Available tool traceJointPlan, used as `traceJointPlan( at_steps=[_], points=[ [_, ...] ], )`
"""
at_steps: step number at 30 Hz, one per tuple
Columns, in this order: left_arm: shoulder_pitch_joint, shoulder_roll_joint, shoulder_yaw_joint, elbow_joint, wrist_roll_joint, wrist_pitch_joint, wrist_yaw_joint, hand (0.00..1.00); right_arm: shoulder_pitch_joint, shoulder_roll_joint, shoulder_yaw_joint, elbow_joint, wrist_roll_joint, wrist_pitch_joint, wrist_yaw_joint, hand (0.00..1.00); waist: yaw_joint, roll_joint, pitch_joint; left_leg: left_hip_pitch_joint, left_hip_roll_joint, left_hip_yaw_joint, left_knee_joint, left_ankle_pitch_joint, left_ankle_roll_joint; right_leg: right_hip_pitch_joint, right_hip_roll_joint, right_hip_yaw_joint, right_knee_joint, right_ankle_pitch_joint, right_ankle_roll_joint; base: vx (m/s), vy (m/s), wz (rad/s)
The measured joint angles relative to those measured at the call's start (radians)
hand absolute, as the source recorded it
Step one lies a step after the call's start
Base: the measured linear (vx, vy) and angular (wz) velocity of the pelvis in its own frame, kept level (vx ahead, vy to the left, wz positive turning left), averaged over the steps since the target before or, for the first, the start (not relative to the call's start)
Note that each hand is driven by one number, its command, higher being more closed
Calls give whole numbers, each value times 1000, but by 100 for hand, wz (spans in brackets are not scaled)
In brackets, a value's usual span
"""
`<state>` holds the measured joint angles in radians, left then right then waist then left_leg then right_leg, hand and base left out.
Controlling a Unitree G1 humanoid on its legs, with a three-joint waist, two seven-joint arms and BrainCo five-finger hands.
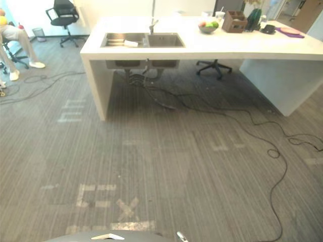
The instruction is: Walk over to the sink, pick up the cup, carry it to the dishwasher, place the cup inside the dishwasher, then close the dishwasher door
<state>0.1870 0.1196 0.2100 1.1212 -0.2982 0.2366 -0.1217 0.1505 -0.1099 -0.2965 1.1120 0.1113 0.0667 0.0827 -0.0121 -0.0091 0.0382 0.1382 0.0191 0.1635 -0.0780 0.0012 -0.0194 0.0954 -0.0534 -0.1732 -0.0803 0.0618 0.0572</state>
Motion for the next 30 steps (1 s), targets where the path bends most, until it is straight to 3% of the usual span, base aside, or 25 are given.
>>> traceJointPlan(
  at_steps=[2, 5, 7, 16, 25, 30],
  points=[
    [-12, 4, -24, 0, 69, -56, 11, 0, -23, 0, 4, 1, -100, 3, -6, 0, 2, -1, 10, 6, -1, -2, 0, -1, -1, 9, -1, -5, 0, -2, 3, -19, -1, 5],
    [-27, 8, -44, 0, 129, -119, 40, 0, -40, 0, 23, 1, -116, 25, -17, 0, 0, -10, 20, 6, -3, -1, 0, 0, 0, 8, -4, -5, 0, -3, 5, -53, -7, 0],
    [-29, 10, -64, 0, 139, -136, 59, 0, -40, -5, 47, 0, -115, 29, -25, 0, -1, -9, 21, 9, -4, 0, -1, 1, 3, 7, -6, -6, -1, -3, 5, -107, -11, 0],
    [-35, 6, -98, 0, 179, -145, 163, 0, -44, -16, 97, 1, -71, 37, -24, 0, -2, -10, 26, 3, -10, -2, -7, 3, 4, 10, -16, -32, -7, -11, 2, -75, -3, 1],
    [-33, 3, -98, 9, 195, -152, 185, 0, -48, -16, 103, 9, -69, 28, -28, 0, -4, -11, 18, 9, -10, -11, -7, 5, 8, 11, -16, -39, -6, -3, 8, 24, -3, 1],
    [-28, 3, -98, 10, 187, -184, 222, 0, -58, -16, 110, 15, -58, 45, -28, 0, -6, -16, 22, 11, -10, -16, -7, 4, 7, 15, -16, -44, -5, -2, 10, -2, -4, 1]
  ],
)
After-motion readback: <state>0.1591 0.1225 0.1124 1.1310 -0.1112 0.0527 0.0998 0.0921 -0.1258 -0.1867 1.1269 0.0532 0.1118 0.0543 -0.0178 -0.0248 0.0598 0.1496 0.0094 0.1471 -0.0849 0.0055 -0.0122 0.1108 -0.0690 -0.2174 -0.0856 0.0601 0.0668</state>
